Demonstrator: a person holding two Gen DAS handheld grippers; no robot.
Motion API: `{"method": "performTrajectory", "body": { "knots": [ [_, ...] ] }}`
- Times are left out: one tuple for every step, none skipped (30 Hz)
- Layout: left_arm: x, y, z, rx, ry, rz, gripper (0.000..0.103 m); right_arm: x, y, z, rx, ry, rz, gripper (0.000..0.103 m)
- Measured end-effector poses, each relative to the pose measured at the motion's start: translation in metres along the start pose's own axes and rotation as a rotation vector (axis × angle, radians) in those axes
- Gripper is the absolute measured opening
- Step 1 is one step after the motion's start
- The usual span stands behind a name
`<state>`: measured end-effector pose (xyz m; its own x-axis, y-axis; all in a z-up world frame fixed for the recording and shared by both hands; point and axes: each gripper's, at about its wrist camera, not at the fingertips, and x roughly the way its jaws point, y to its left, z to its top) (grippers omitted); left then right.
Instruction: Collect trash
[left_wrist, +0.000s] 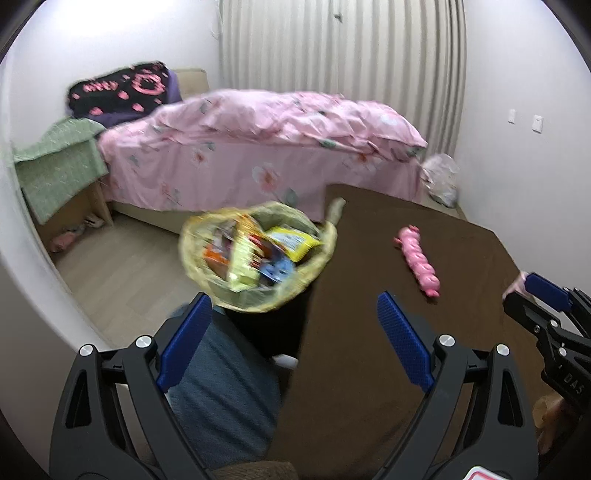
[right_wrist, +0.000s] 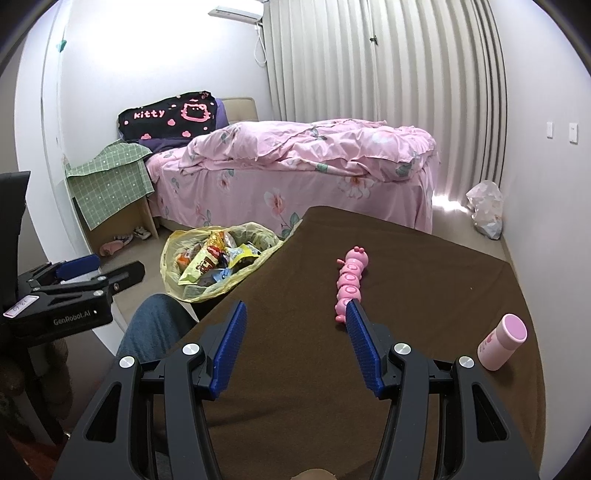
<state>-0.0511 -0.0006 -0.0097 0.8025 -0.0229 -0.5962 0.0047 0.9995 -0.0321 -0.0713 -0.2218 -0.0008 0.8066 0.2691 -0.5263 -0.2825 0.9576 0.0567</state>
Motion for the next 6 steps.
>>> {"method": "performTrajectory", "body": {
  "knots": [
    [0.008, -0.005, 0.000, 0.016, 0.027, -0.030, 0.087, 0.001, -0.003, 0.001, -0.001, -0.005, -0.018, 0.053],
    [0.020, -0.016, -0.001, 0.050, 0.065, -0.061, 0.087, 0.001, -0.014, 0.005, 0.012, -0.023, -0.043, 0.053],
    [0.035, -0.032, -0.001, 0.106, 0.099, -0.079, 0.087, 0.001, -0.022, 0.008, 0.031, -0.035, -0.051, 0.053],
    [0.046, -0.047, -0.003, 0.161, 0.114, -0.089, 0.089, 0.002, -0.033, 0.014, 0.058, -0.052, -0.056, 0.053],
    [0.060, -0.067, -0.006, 0.227, 0.120, -0.102, 0.091, 0.002, -0.052, 0.023, 0.099, -0.091, -0.043, 0.054],
    [0.075, -0.087, -0.009, 0.282, 0.128, -0.120, 0.092, 0.002, -0.063, 0.028, 0.120, -0.117, -0.025, 0.055]
  ]
}}
